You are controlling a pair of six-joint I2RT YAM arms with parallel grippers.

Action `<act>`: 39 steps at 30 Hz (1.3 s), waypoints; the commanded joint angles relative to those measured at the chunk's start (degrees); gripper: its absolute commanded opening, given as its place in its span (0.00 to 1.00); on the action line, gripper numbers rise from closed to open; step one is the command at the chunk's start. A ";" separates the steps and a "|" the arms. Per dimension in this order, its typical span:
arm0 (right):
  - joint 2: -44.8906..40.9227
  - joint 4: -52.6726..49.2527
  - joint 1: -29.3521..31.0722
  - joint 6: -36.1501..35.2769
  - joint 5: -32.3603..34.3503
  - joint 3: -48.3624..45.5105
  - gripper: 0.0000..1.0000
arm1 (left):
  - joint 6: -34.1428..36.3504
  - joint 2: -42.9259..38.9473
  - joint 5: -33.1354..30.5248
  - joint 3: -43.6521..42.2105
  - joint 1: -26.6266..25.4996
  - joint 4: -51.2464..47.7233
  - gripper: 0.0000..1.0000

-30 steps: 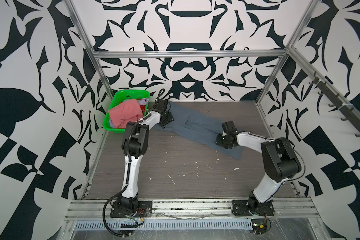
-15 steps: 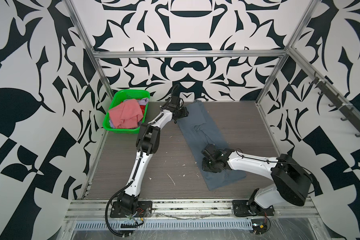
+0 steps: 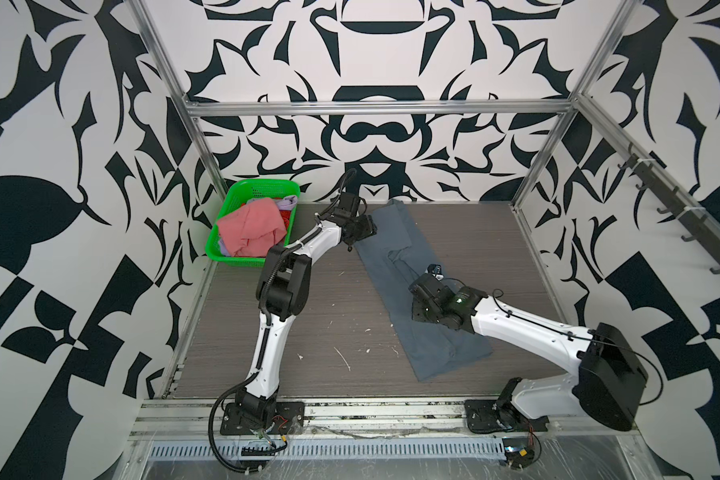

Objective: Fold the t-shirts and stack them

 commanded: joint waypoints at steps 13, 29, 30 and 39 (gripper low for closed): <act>9.75 8.74 0.46 0.18 -14.52 -3.80 0.40 | -2.33 13.38 -4.32 14.53 -2.03 -10.33 0.67; 25.90 6.69 8.69 -10.00 -22.80 15.34 0.37 | 9.06 17.19 5.28 21.65 0.49 -9.63 0.67; 25.53 5.93 8.67 -10.21 -21.43 15.44 0.37 | 9.20 15.96 4.72 20.04 0.83 -9.04 0.67; 12.75 2.42 8.62 -14.85 -17.55 12.89 0.39 | 13.21 1.95 5.69 7.62 2.50 -6.92 0.67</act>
